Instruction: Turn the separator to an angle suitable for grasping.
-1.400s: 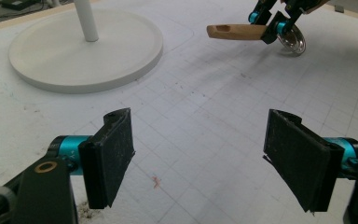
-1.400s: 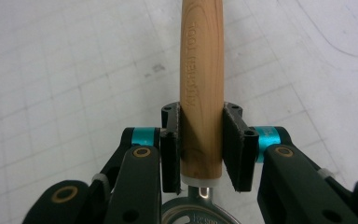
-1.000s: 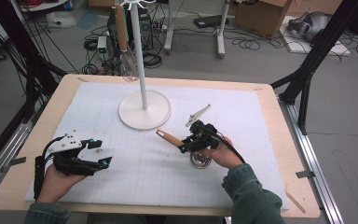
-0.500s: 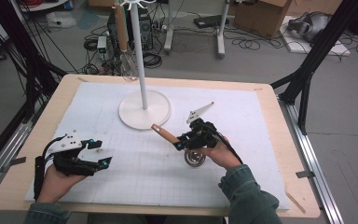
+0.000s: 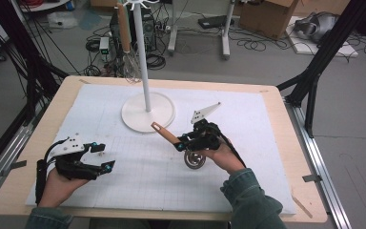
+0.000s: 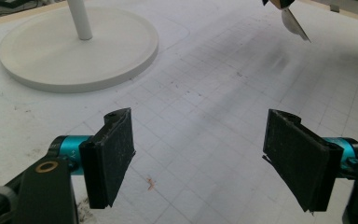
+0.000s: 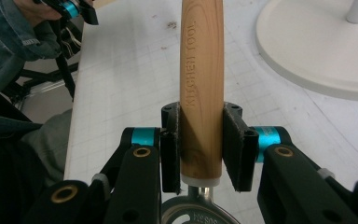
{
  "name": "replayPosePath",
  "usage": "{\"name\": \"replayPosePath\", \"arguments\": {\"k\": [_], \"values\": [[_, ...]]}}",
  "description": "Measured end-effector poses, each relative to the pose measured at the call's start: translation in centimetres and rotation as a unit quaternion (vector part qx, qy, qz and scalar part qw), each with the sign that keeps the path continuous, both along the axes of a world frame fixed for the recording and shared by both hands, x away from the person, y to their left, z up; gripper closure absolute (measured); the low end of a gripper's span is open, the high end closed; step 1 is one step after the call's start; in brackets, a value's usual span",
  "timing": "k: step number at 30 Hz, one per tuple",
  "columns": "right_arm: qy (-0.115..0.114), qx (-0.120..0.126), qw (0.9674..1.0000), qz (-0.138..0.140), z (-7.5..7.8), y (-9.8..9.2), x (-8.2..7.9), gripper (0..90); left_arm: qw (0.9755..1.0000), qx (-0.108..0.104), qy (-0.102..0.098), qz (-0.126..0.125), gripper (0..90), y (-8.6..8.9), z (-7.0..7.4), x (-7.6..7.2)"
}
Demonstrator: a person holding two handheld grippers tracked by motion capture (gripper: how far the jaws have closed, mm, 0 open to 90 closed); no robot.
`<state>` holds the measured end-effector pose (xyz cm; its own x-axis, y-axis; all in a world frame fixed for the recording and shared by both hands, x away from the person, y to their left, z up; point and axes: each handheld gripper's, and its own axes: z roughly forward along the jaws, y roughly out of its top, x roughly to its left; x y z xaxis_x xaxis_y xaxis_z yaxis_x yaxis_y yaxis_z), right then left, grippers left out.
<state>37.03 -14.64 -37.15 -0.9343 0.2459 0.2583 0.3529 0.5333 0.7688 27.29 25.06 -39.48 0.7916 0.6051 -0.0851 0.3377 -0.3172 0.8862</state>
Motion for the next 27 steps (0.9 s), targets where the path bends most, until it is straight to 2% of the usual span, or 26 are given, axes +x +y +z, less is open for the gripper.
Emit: {"name": "replayPosePath", "arguments": {"k": [7, 12, 20, 27], "values": [[-0.006, 0.014, 0.9998, 0.01, 0.2, 0.8, -0.4, 70.7, 0.9999, -0.011, -0.002, -0.01, 26.0, -0.6, 0.5, 0.1], [-0.01, 0.026, 0.9995, 0.016, 0.3, 1.5, -0.8, 70.6, 0.9995, -0.02, -0.004, -0.024, 28.8, -1.6, 1.4, 0.5], [-0.022, 0.048, 0.9981, 0.031, 0.1, 3.3, -1.9, 70.6, 0.9978, -0.036, 0.009, -0.055, 31.7, -4.1, 2.5, 1.4], [-0.037, 0.07, 0.9961, 0.038, 0.3, 4.1, -2.8, 70.6, 0.9959, -0.052, 0.009, -0.073, 34.4, -5.8, 3.9, 2.1]]}}
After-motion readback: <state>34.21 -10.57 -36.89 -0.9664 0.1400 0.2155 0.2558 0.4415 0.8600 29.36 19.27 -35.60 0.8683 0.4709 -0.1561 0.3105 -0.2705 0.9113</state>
